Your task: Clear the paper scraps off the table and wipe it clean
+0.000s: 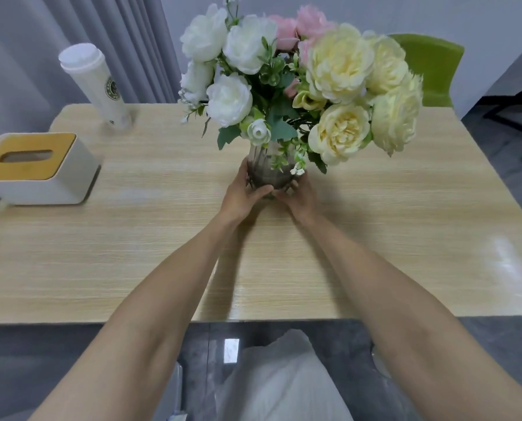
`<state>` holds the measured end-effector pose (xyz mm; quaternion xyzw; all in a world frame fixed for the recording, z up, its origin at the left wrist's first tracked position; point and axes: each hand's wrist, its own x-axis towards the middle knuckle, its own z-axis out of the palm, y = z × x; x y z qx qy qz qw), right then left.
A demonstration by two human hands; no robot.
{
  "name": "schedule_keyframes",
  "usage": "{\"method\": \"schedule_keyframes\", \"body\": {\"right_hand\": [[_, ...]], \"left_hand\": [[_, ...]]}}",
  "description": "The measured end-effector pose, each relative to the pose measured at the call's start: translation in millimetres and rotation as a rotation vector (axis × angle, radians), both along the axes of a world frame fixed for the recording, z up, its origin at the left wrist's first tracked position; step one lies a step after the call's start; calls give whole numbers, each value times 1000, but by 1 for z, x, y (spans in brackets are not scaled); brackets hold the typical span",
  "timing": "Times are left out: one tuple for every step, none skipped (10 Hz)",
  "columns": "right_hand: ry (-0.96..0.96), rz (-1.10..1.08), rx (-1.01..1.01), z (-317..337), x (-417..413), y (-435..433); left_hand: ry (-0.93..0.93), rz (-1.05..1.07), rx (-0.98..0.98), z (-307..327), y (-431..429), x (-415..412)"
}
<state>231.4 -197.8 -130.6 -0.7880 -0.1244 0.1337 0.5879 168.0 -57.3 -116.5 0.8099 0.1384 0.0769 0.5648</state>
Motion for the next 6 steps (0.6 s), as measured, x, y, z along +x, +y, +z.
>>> {"method": "schedule_keyframes", "body": {"right_hand": [[20, -6, 13, -2, 3, -8], [43, -7, 11, 0, 2, -14], [57, 9, 7, -3, 8, -16], [86, 4, -10, 0, 8, -17], [120, -7, -27, 1, 8, -18], [110, -26, -90, 15, -7, -15]], "left_hand": [[6, -8, 9, 1, -8, 2], [1, 5, 16, 1, -14, 2], [-3, -1, 20, 2, -18, 5], [4, -7, 15, 4, -21, 8], [16, -13, 20, 6, -20, 9], [70, -59, 7, 12, -22, 7]]}}
